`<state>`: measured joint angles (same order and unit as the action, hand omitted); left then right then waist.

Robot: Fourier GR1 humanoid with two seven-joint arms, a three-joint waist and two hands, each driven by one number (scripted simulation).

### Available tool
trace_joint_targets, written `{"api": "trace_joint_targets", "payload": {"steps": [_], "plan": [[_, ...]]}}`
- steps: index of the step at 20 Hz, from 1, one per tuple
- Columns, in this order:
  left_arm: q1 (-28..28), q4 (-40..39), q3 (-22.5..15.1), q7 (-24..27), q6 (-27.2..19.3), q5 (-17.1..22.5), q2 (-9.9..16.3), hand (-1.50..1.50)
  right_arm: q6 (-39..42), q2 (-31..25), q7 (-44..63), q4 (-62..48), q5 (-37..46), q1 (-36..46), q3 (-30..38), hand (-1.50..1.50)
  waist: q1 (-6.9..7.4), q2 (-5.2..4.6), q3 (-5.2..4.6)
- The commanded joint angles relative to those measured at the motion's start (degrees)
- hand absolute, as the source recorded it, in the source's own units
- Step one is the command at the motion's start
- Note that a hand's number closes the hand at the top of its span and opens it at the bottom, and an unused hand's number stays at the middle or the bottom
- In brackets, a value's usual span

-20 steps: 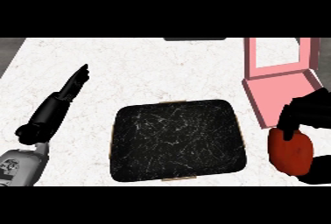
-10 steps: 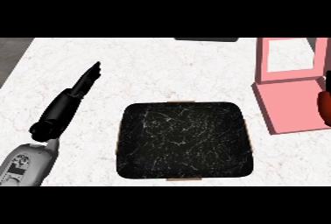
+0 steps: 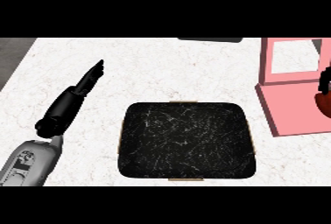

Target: Pick the bell pepper from the tray and place it in the cardboard box

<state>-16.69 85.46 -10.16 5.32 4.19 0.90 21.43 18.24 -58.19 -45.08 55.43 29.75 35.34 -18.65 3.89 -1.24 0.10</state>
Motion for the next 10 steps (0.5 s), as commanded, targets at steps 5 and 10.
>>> {"api": "trace_joint_targets", "payload": {"steps": [5,10], "plan": [[-0.08,0.19,0.43,-0.04,0.94,0.23,-0.39,0.0,5.09,2.66,-18.39,-12.16,1.94,7.48,-4.1,-1.5,-0.21,0.06,0.03],[1.33,1.02,0.17,-0.47,0.84,-0.48,0.44,0.0,14.66,10.36,-16.01,-14.25,-17.59,6.02,3.99,-1.5,-0.14,0.22,0.19]]}}
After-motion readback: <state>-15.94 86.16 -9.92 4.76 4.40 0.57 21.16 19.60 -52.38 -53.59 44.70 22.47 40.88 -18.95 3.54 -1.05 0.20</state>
